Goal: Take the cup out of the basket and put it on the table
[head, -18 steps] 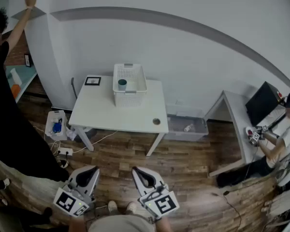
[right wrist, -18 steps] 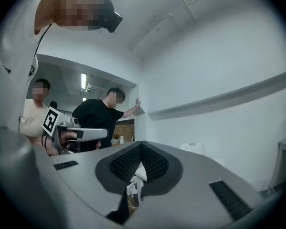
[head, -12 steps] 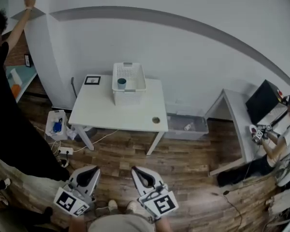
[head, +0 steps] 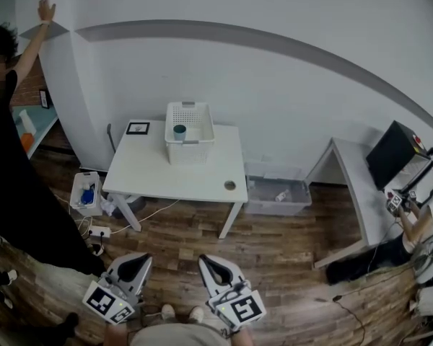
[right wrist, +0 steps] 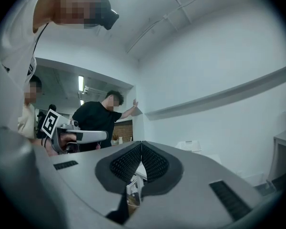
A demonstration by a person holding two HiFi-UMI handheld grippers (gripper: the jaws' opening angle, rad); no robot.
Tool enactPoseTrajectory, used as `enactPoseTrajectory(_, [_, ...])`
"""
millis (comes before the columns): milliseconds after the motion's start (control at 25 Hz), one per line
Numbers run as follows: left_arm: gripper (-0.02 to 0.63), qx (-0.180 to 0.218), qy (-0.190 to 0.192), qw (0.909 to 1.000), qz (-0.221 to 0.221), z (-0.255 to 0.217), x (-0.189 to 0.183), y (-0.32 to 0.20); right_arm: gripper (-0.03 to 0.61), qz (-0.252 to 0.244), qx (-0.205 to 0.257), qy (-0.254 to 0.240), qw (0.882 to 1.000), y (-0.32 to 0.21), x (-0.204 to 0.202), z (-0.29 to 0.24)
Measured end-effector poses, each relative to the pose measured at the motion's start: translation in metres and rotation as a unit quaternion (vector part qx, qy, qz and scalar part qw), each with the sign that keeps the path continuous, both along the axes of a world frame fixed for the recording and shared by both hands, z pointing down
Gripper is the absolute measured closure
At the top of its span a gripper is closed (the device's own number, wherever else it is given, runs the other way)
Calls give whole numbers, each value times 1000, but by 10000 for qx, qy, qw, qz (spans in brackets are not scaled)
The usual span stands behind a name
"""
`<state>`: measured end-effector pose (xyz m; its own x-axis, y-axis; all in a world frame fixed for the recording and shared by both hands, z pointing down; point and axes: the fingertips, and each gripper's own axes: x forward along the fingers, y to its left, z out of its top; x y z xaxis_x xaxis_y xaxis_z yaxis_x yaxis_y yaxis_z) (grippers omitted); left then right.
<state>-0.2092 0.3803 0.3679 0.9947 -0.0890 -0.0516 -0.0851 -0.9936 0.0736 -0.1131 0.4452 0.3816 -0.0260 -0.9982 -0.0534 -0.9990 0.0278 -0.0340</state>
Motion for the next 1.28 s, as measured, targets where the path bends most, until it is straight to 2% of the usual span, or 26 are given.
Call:
enactPoseTrajectory(240, [612, 39, -82, 10000, 9, 1, 10, 17, 568, -156, 65, -72, 9998, 12, 3, -2])
enactPoseTrajectory(480, [612, 58, -121, 9999, 56, 7, 21, 16, 568, -111, 53, -56, 9999, 12, 13, 0])
enactPoseTrajectory(1280, [612, -85, -96, 9998, 161, 31, 65, -78, 568, 104, -398, -46, 9991, -77, 59, 28])
